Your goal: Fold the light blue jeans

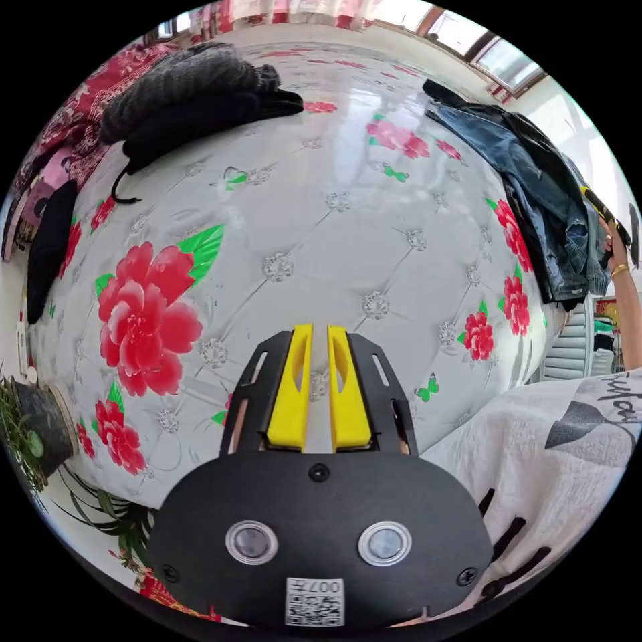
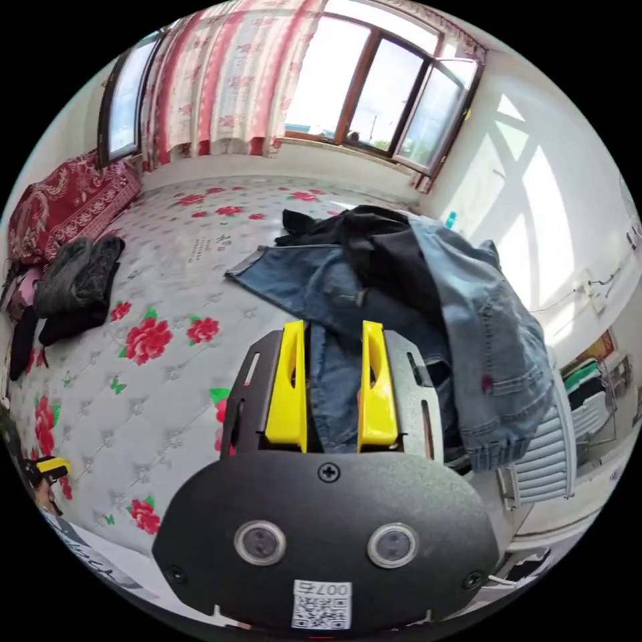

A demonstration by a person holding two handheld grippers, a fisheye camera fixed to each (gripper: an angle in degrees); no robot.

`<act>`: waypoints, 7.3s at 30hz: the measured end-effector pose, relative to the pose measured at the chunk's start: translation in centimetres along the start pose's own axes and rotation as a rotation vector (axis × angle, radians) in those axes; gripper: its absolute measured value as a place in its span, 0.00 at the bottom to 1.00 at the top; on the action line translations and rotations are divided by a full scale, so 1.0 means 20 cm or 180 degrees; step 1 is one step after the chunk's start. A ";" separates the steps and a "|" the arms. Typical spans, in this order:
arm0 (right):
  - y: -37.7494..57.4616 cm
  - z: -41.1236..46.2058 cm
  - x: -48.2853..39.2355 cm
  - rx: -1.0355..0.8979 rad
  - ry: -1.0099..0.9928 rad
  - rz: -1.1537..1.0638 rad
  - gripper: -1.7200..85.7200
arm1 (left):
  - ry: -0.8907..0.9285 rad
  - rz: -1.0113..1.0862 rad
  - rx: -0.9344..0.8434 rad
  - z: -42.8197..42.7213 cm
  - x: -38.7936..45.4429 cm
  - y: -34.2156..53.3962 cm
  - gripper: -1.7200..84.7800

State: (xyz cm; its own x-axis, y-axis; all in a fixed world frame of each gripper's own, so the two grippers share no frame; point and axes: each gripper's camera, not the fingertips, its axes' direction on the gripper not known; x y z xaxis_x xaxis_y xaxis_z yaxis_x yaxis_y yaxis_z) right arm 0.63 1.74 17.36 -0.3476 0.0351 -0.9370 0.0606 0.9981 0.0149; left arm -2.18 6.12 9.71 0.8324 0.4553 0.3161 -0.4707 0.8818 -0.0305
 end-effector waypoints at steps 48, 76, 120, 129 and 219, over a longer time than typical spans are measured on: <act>1.05 -0.69 -0.95 -0.0468 -0.3107 -0.1849 0.07 | -0.0305 -0.2178 0.1265 -0.67 -0.92 1.31 0.09; 0.88 0.25 -0.47 -0.1169 -0.1507 -0.0576 0.05 | -0.0806 -0.1168 0.0238 -0.15 -0.50 0.38 0.14; 1.43 -0.01 -0.01 -0.0741 -0.1854 0.0423 0.02 | -0.0632 -0.1117 0.0459 -0.24 -0.53 0.22 0.14; 1.40 0.01 0.00 -0.0754 -0.1896 0.0461 0.02 | -0.0639 -0.1117 0.0465 -0.29 -0.53 0.22 0.14; -0.28 -0.14 -0.38 0.0901 -0.1879 -0.0367 0.04 | 0.0012 -0.1145 0.1532 -1.10 -0.70 -0.08 0.02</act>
State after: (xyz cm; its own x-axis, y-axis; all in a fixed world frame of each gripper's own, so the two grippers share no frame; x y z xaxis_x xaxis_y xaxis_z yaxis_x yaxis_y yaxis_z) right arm 0.26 -3.89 25.43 0.1995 -0.1856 -0.9622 0.3251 0.9388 -0.1136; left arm -6.51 1.01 -15.58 0.9646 0.1398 0.2235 -0.2381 0.8261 0.5108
